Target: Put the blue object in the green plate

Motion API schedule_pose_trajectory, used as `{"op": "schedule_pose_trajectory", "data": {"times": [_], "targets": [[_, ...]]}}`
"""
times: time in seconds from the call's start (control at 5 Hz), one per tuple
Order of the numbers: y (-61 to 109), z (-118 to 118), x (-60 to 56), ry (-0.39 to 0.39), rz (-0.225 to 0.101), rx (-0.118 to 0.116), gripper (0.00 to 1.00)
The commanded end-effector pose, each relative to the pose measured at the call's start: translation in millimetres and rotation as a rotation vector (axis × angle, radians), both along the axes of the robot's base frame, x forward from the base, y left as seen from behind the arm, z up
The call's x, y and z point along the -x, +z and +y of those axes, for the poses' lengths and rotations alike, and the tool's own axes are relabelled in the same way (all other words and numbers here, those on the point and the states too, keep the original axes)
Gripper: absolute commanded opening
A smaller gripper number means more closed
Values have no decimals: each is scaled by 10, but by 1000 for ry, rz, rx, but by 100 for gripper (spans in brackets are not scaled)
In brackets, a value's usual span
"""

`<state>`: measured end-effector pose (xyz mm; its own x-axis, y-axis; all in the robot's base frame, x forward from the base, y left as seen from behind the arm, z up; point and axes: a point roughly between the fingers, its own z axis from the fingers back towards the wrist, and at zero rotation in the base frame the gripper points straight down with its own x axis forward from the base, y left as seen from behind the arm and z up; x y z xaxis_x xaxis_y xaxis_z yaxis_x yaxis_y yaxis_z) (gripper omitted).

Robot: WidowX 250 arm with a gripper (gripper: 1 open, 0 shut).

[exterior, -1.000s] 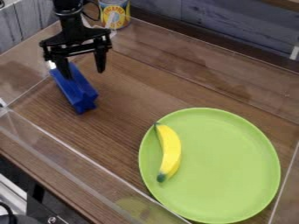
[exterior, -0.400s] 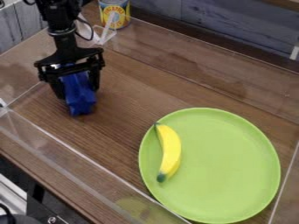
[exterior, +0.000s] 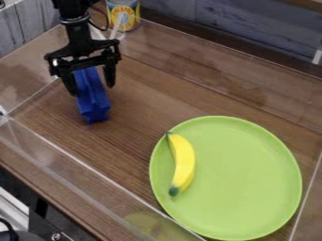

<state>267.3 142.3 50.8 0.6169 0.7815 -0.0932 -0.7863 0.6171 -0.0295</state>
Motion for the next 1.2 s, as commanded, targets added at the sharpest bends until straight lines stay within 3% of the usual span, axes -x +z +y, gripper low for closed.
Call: {"op": "schedule_pose_trajectory", "data": {"times": [0.0,0.2,0.4,1.0], "targets": [[50,34,-70,3,-34,-22,100],[-10,39,-75,12,-32,-22,100],[-57,41,-83,18,-33,-20,0],[224,-32,-91,-33,-31,-8,0]]}}
